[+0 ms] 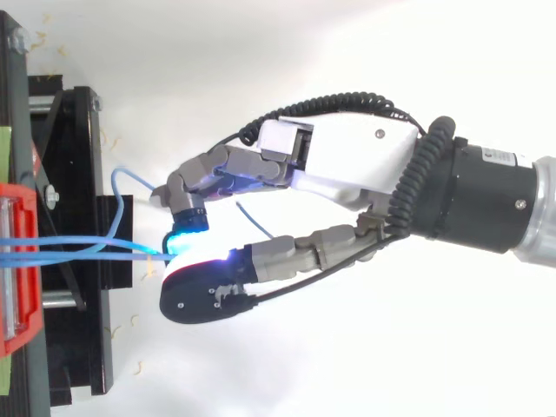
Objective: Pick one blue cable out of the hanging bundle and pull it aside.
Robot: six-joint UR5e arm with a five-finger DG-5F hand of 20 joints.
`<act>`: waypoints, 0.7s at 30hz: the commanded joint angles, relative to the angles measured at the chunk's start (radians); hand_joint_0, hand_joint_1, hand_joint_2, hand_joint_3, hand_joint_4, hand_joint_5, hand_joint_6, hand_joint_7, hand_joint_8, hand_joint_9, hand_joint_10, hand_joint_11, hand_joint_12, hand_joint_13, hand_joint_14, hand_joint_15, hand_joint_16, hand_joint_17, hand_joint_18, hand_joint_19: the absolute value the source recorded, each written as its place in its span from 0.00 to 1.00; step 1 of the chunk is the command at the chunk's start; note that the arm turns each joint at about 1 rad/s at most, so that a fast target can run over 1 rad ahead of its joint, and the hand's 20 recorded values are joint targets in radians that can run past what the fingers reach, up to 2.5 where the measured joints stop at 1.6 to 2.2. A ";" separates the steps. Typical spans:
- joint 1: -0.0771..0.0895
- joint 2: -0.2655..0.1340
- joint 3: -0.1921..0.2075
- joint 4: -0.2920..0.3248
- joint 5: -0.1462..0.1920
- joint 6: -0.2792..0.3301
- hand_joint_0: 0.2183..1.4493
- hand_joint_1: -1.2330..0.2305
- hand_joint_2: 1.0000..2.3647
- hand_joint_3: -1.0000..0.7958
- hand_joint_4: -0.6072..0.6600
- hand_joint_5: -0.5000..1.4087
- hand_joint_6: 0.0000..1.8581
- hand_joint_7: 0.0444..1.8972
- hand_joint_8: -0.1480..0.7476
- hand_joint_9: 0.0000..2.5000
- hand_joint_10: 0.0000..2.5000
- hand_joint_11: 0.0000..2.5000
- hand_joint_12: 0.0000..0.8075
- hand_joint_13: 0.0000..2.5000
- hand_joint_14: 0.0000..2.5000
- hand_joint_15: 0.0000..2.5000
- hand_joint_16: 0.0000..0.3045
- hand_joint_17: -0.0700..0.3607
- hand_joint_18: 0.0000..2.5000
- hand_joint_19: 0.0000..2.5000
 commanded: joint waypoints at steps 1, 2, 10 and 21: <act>-0.006 0.000 0.014 -0.015 -0.025 0.051 0.30 0.30 0.01 0.58 0.62 0.19 0.46 0.80 0.46 0.16 0.00 0.00 0.52 0.14 0.00 0.05 0.21 0.49 0.08 0.08; -0.007 0.000 0.017 -0.019 -0.028 0.055 0.30 0.30 0.01 0.58 0.62 0.19 0.46 0.80 0.46 0.16 0.00 0.00 0.52 0.14 0.00 0.05 0.21 0.49 0.08 0.09; -0.017 0.000 0.083 -0.116 -0.045 0.058 0.27 0.37 0.01 0.41 0.65 0.18 0.47 0.67 0.45 0.15 0.00 0.00 0.47 0.12 0.00 0.06 0.19 0.46 0.05 0.11; -0.029 0.000 0.099 -0.180 -0.045 0.062 0.17 0.43 0.00 0.28 0.66 0.18 0.45 0.62 0.51 0.17 0.00 0.01 0.54 0.14 0.00 0.08 0.22 0.52 0.07 0.12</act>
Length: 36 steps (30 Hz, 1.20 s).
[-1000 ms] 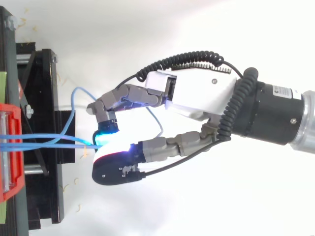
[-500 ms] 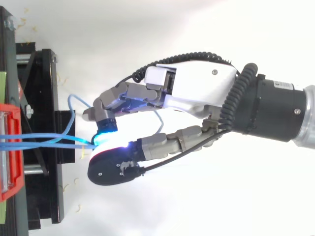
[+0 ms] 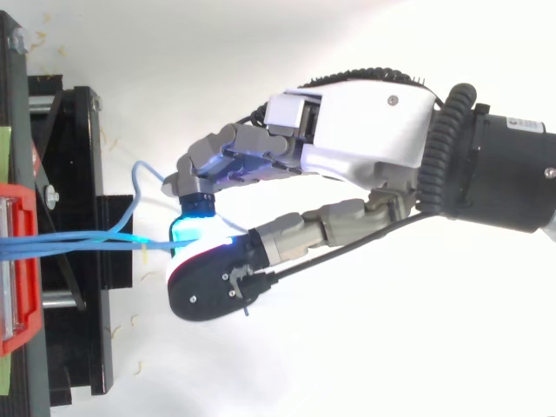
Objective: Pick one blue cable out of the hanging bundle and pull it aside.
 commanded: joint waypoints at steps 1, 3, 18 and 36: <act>-0.005 0.001 0.001 -0.001 0.000 0.000 0.16 0.46 0.00 0.28 0.67 0.18 0.45 0.62 0.51 0.17 0.00 0.01 0.55 0.14 0.00 0.08 0.22 0.52 0.07 0.12; -0.005 0.001 0.001 -0.001 -0.001 0.001 0.17 0.48 0.00 0.28 0.66 0.18 0.45 0.62 0.51 0.17 0.00 0.01 0.55 0.14 0.00 0.08 0.22 0.51 0.07 0.12; -0.014 0.001 0.001 0.001 -0.001 0.000 0.27 0.46 0.01 0.48 0.70 0.17 0.46 0.72 0.51 0.19 0.00 0.05 0.54 0.16 0.00 0.10 0.22 0.51 0.09 0.14; -0.020 0.001 0.014 0.004 0.000 -0.002 0.29 0.38 0.01 0.41 0.71 0.17 0.47 0.71 0.48 0.19 0.00 0.06 0.49 0.17 0.00 0.10 0.19 0.46 0.10 0.15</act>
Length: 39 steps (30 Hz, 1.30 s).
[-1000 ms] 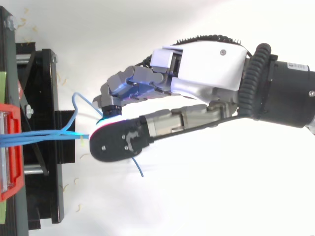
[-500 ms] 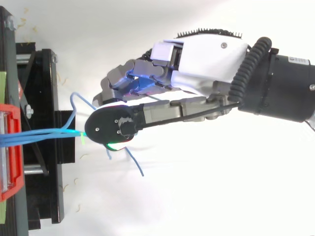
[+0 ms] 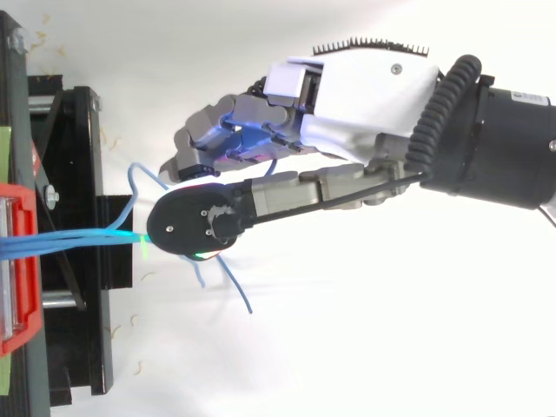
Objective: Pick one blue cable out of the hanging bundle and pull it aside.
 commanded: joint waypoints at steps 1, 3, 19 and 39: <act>-0.001 0.000 0.006 -0.002 0.001 0.000 0.29 0.37 0.01 0.41 0.72 0.17 0.48 0.71 0.48 0.19 0.00 0.06 0.49 0.17 0.00 0.10 0.19 0.46 0.10 0.15; -0.002 0.000 0.008 -0.002 0.001 -0.002 0.29 0.37 0.01 0.42 0.72 0.17 0.48 0.72 0.48 0.19 0.00 0.06 0.49 0.17 0.00 0.10 0.19 0.46 0.11 0.14; -0.002 -0.001 0.009 0.000 0.001 -0.005 0.24 0.44 0.00 0.28 0.72 0.17 0.47 0.70 0.51 0.20 0.00 0.06 0.52 0.18 0.00 0.11 0.20 0.48 0.11 0.15; -0.004 0.000 0.027 0.000 0.007 -0.003 0.28 0.32 0.00 0.28 0.67 0.16 0.48 0.70 0.47 0.19 0.00 0.07 0.48 0.18 0.00 0.11 0.19 0.46 0.11 0.15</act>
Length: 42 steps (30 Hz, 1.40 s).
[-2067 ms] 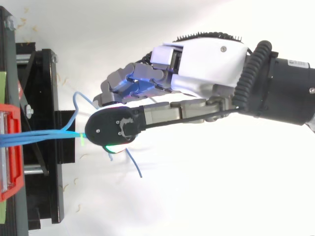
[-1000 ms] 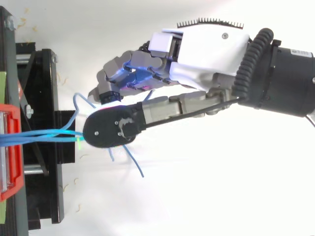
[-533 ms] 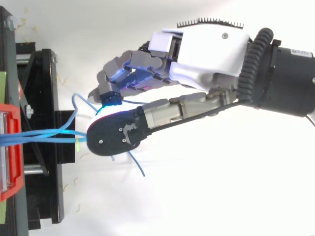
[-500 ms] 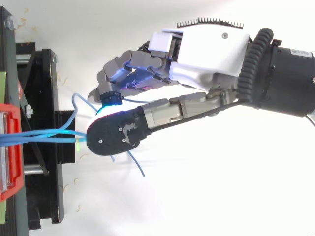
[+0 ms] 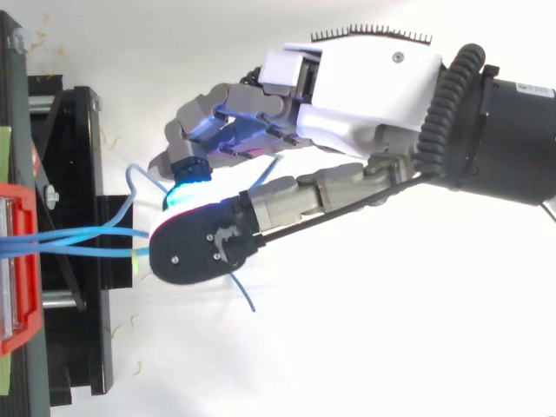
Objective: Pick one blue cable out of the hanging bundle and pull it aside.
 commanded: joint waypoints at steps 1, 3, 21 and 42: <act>-0.001 0.000 0.004 0.001 0.001 0.000 0.27 0.32 0.00 0.28 0.67 0.16 0.48 0.69 0.47 0.19 0.00 0.07 0.49 0.18 0.00 0.11 0.19 0.46 0.11 0.15; 0.000 0.000 0.004 0.001 0.001 0.000 0.25 0.35 0.00 0.28 0.68 0.17 0.48 0.68 0.48 0.19 0.00 0.07 0.50 0.19 0.00 0.11 0.19 0.47 0.12 0.15; 0.000 -0.001 0.004 -0.001 0.015 0.000 0.30 0.35 0.01 0.56 0.64 0.17 0.49 0.76 0.50 0.24 0.00 0.09 0.51 0.23 0.00 0.14 0.20 0.48 0.16 0.16; 0.000 0.000 0.004 0.001 0.032 0.000 0.24 0.44 0.00 0.28 0.65 0.17 0.47 0.67 0.49 0.26 0.00 0.09 0.51 0.23 0.00 0.14 0.19 0.47 0.16 0.17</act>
